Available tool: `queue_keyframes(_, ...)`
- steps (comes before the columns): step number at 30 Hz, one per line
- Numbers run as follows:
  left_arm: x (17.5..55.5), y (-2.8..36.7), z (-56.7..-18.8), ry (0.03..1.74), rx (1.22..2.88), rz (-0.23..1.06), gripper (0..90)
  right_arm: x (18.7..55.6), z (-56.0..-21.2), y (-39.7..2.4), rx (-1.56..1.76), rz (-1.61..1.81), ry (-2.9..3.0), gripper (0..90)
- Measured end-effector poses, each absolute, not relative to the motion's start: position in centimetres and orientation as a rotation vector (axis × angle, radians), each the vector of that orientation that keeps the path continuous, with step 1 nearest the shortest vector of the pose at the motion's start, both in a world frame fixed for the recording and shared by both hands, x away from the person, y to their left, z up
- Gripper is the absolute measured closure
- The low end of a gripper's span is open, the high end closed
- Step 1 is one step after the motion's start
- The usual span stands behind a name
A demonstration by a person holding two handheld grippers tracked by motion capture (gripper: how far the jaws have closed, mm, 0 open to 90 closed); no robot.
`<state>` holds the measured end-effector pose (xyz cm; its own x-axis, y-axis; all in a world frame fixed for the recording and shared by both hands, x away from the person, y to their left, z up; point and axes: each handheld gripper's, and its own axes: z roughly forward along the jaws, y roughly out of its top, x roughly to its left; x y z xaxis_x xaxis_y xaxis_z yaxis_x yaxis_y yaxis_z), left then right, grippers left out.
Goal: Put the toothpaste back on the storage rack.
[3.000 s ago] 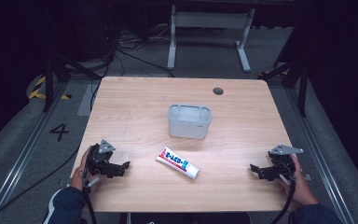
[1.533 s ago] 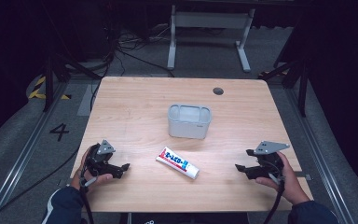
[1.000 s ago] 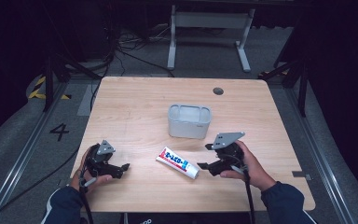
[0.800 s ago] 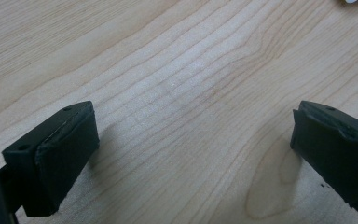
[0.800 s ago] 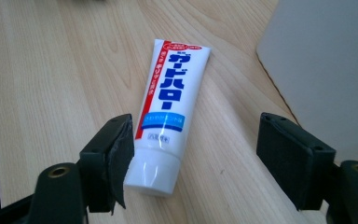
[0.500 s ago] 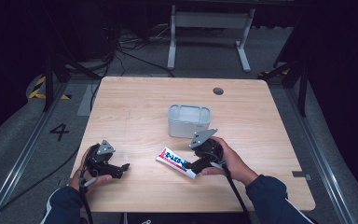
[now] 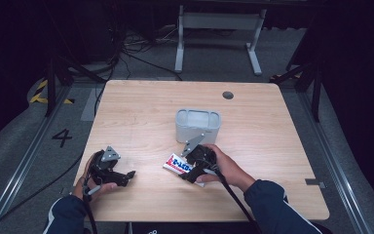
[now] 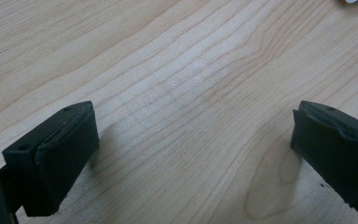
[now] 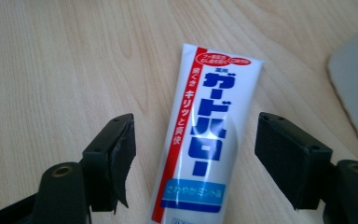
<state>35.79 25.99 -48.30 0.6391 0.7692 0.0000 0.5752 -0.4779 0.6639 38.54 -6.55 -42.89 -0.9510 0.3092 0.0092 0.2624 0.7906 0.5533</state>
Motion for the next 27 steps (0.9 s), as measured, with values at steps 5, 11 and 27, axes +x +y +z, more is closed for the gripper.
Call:
queue_keyframes(5, 35.8, 26.0, -48.3, 1.043, 2.222, 0.396, 1.3, 38.8, -43.6, -5.7, 0.455, 0.818, 2.923, 29.5)
queue_keyframes(11, 35.8, 26.0, -48.3, 1.041, 2.224, 0.397, 1.4, 39.3, -44.4, -4.9, 0.462, 0.753, 2.936, 28.3)
queue_keyframes(27, 35.8, 26.0, -48.3, 1.038, 2.225, 0.404, 1.4, 40.0, -45.2, -3.1, 0.52, 0.642, 2.948, 40.9)
